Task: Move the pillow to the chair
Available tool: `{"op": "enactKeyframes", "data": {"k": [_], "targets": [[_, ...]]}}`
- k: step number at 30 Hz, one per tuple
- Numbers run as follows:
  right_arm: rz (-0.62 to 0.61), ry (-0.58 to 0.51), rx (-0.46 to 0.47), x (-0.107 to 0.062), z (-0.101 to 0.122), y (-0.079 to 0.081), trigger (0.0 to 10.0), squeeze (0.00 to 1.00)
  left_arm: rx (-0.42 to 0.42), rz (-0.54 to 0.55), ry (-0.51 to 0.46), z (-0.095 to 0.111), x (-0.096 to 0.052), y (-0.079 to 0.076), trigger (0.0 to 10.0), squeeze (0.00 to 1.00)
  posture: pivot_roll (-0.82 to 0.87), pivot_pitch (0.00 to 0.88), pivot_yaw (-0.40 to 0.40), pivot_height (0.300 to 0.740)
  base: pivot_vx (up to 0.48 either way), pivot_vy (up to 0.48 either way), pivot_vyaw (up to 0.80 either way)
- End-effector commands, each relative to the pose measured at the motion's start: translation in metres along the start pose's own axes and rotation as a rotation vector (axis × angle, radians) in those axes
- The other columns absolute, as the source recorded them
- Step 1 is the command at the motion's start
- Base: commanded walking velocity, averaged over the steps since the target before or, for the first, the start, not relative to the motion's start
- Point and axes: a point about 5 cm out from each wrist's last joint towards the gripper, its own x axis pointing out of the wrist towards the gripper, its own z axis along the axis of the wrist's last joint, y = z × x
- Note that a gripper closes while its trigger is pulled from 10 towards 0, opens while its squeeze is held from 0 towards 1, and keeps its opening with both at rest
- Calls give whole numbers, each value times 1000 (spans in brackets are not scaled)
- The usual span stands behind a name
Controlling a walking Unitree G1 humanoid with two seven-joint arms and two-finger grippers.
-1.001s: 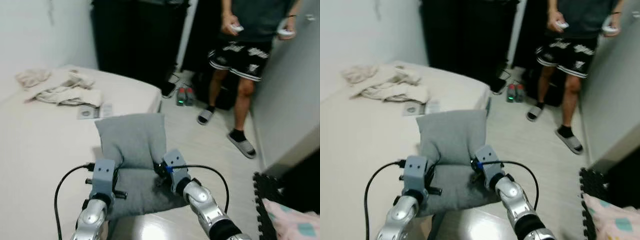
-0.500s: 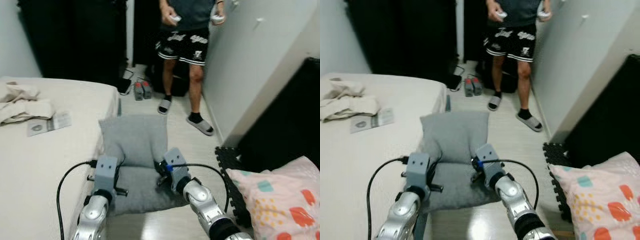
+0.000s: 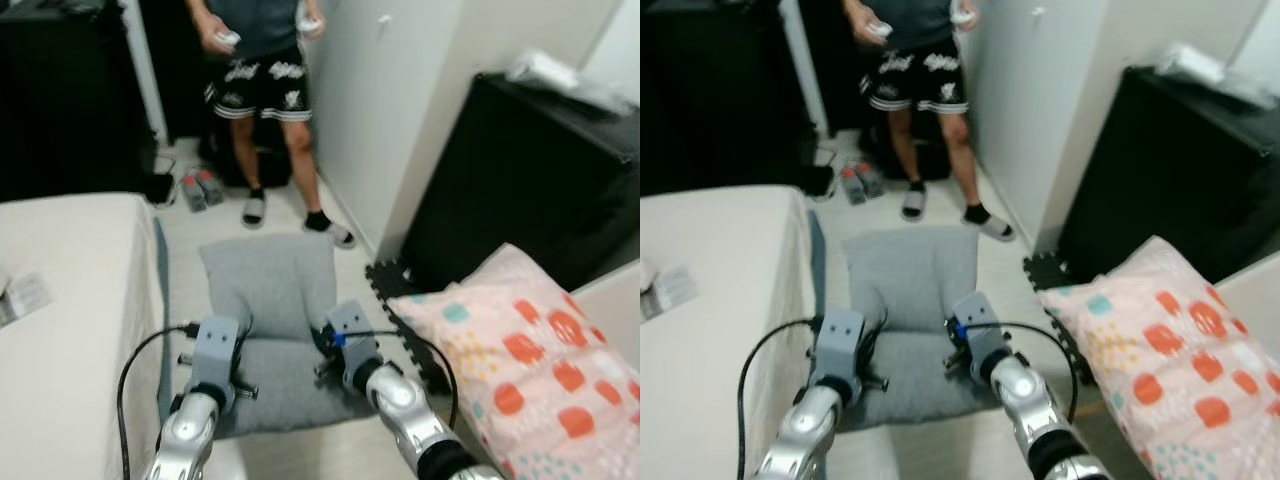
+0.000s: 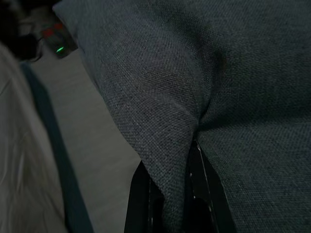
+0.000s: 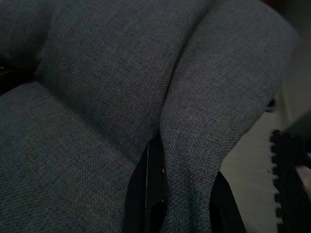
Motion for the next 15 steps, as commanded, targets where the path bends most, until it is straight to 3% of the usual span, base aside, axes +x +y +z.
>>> {"op": "enactKeyframes", "data": {"k": [1, 7, 15], "targets": [[-52, 51, 4, -12, -17, -8, 10000, 0, 6, 138, -3, 1, -2, 35, 10000, 0, 70, 66, 22, 740, 0, 0, -800], [-84, 54, 28, -16, -21, -11, 10000, 0, 37, 92, 7, -2, -3, 25, 10000, 0, 72, 63, 19, 740, 0, 0, -800], [-79, 55, 10, -14, -20, -13, 10000, 0, 43, 100, 2, 1, 0, 29, 10000, 0, 82, 48, 38, 740, 0, 0, -800]]}}
